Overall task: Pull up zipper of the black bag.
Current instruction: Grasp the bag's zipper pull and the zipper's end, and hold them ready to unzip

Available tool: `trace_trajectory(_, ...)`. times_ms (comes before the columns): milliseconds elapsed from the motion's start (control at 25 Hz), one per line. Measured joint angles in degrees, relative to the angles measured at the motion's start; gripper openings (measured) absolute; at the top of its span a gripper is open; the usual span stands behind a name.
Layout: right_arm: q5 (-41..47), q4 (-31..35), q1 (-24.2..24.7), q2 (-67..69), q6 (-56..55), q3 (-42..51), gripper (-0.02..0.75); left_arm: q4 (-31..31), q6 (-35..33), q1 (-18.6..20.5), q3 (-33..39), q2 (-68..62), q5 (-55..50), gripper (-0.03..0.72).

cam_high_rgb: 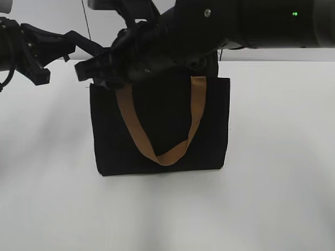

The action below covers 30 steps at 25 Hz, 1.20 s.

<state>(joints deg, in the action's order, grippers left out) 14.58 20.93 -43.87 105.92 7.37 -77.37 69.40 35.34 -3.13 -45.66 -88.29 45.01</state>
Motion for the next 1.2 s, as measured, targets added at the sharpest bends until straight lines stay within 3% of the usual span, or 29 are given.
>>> trace_trajectory(200,0.29,0.05,1.91,0.00,-1.82,0.00,0.241,0.00,0.00,0.00,0.00,0.00,0.00,-0.008)
trace_trajectory(640,0.49,1.31,-1.54,-0.07,-2.01,0.00,0.241,0.00,0.00,0.00,0.00,0.00,0.00,-0.008)
trace_trajectory(1040,-2.07,1.41,-0.48,0.97,-4.48,-0.11,0.241,0.00,0.00,0.00,0.00,0.00,0.05,-0.008)
trace_trajectory(1200,-4.39,1.41,-0.48,1.32,-4.62,-0.11,0.190,0.00,0.12,0.00,0.00,0.00,0.05,-0.008)
